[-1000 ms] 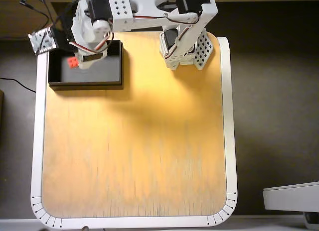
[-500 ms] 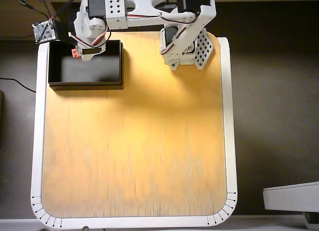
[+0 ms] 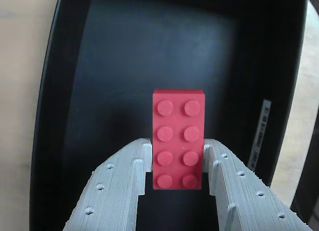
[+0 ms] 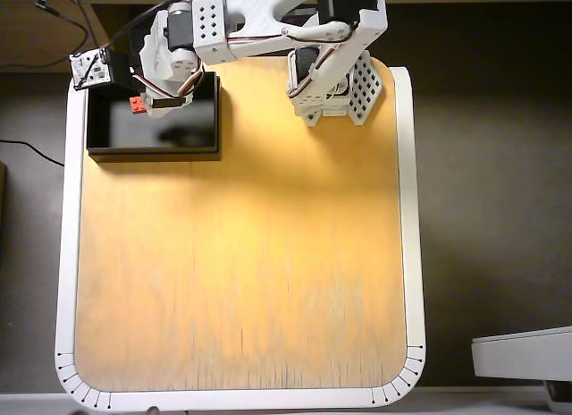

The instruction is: Grasp a lego block and put it in the bin.

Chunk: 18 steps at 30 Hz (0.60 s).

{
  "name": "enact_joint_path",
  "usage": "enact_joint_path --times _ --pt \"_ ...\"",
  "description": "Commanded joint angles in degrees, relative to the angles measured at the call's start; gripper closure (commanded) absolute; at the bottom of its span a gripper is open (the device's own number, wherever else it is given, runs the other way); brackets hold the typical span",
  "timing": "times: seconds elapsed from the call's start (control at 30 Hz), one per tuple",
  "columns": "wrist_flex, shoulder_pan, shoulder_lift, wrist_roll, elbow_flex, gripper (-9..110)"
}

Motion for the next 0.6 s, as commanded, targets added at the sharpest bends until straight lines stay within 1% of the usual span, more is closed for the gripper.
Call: enact_joint_path --times 0.0,0.07,0.1,0.2,0.37,0.4,0.57 --pt "-1.9 0.7 2.8 0.1 -0.8 101" --pt "-1.9 0.7 2.8 0.4 -0.7 99" --pt "-1.9 0.7 2.7 0.5 -0.7 96" --pt "-1.9 0.7 2.7 0.7 -0.7 94" --pt "-1.9 1.1 2.7 1.1 -0.7 87" --pt "-2.1 1.1 2.7 1.1 -0.7 84" --pt "-3.2 1.3 2.8 1.1 -0.9 81"
